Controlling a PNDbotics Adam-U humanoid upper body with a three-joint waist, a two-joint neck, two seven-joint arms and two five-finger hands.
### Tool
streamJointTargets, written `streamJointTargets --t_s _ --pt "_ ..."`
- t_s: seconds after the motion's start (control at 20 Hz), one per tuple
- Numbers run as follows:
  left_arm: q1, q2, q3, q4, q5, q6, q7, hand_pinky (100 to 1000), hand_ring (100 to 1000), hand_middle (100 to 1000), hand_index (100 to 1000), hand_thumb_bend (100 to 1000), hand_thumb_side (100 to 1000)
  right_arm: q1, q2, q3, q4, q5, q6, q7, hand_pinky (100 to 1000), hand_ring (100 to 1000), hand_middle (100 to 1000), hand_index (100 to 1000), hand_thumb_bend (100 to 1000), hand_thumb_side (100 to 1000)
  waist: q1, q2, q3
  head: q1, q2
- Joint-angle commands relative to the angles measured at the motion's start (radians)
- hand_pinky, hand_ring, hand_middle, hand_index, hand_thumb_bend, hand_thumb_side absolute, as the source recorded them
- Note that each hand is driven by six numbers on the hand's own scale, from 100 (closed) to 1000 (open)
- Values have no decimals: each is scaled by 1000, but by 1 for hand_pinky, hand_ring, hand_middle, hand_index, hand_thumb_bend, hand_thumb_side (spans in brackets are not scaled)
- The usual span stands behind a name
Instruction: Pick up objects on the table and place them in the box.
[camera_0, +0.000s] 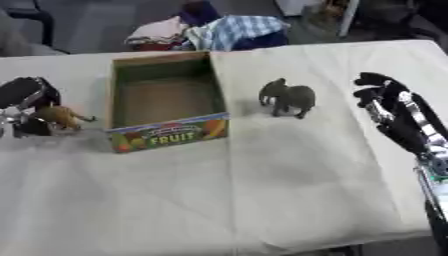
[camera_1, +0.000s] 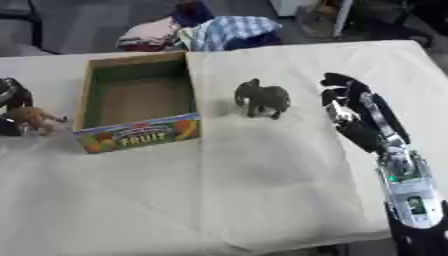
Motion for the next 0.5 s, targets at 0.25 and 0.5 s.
streamJointTargets --t_s 0.25,0.5 --pt "-105 52 -41 -160 97 -15 -89 636 359 281 398 383 100 -6 -19 2 -8 -3 1 4 691 764 792 905 100 716 9 -27 0 4 5" --pt "-156 -21 -67 -169 74 -25 -97 634 377 303 413 432 100 -12 -12 15 -9 -7 -2 16 691 764 790 905 100 716 12 -30 -18 19 5"
